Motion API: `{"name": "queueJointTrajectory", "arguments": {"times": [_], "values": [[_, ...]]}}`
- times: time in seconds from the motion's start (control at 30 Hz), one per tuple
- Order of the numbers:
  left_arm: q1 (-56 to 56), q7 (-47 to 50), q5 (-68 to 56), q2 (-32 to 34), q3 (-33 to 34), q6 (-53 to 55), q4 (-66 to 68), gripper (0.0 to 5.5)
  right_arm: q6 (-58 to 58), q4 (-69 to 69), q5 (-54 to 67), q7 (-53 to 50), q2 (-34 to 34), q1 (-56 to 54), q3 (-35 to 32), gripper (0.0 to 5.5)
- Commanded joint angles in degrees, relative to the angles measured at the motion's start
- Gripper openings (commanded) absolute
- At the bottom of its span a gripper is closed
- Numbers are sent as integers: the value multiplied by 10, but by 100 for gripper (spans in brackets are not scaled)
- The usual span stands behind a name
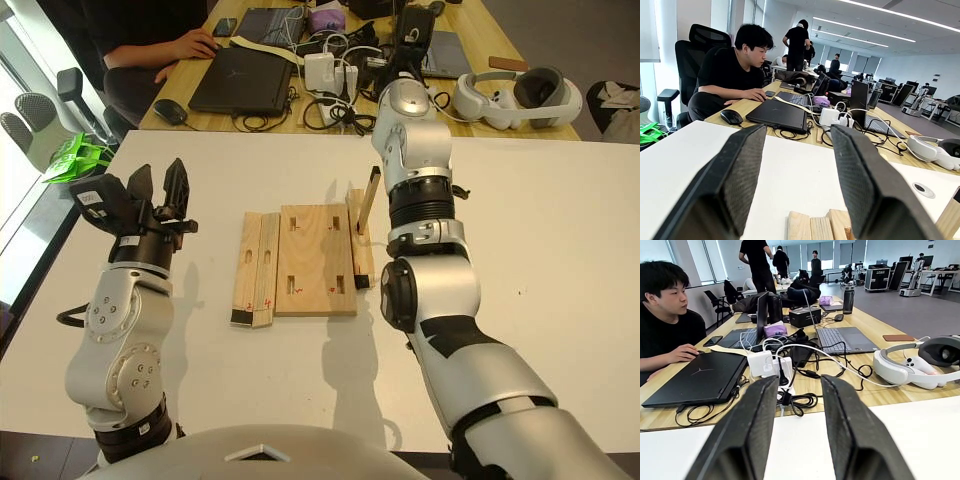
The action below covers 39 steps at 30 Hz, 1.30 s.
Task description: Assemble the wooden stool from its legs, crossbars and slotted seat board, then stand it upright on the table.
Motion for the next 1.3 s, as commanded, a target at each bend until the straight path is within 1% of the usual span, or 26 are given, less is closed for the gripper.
{"name": "queueJointTrajectory", "arguments": {"times": [0.03,0.1,0.17,0.3,0.5,0.6,0.7,0.87,0.97,1.07,1.13,1.17,1.23,1.27,1.3], "values": [[-2,1,1,-2,-4,0,6,237,51,7,13,3,23,88,-1,156],[0,1,2,-3,-4,1,5,237,119,18,22,47,42,145,21,156],[1,0,1,-2,-2,2,5,237,145,0,14,64,48,183,42,156],[3,3,2,-4,-2,0,3,237,112,-54,-3,62,43,180,65,156],[1,3,3,-4,0,-3,4,237,5,-215,17,78,44,119,57,156],[-1,3,4,-4,2,-4,5,237,18,-281,62,81,53,92,32,156],[-4,2,4,-3,3,-5,9,237,42,-279,75,69,33,31,14,156],[-5,1,5,-3,3,-7,9,237,15,-196,95,72,-17,-122,-29,156],[-2,1,6,-5,1,-10,8,237,4,-182,90,76,-22,-130,-23,156],[-3,3,8,-7,-3,-10,8,237,31,-198,70,75,-9,-47,9,156],[-1,3,7,-7,-2,-11,9,237,86,-224,54,72,1,74,42,156],[0,3,7,-6,-1,-11,9,237,158,-236,56,73,8,146,57,156],[1,3,6,-6,0,-10,7,237,292,-277,70,61,27,269,58,156],[2,3,6,-6,1,-9,7,237,343,-312,73,54,35,316,60,156],[4,5,7,-6,1,-9,4,237,386,-371,74,55,37,365,81,156]]}}
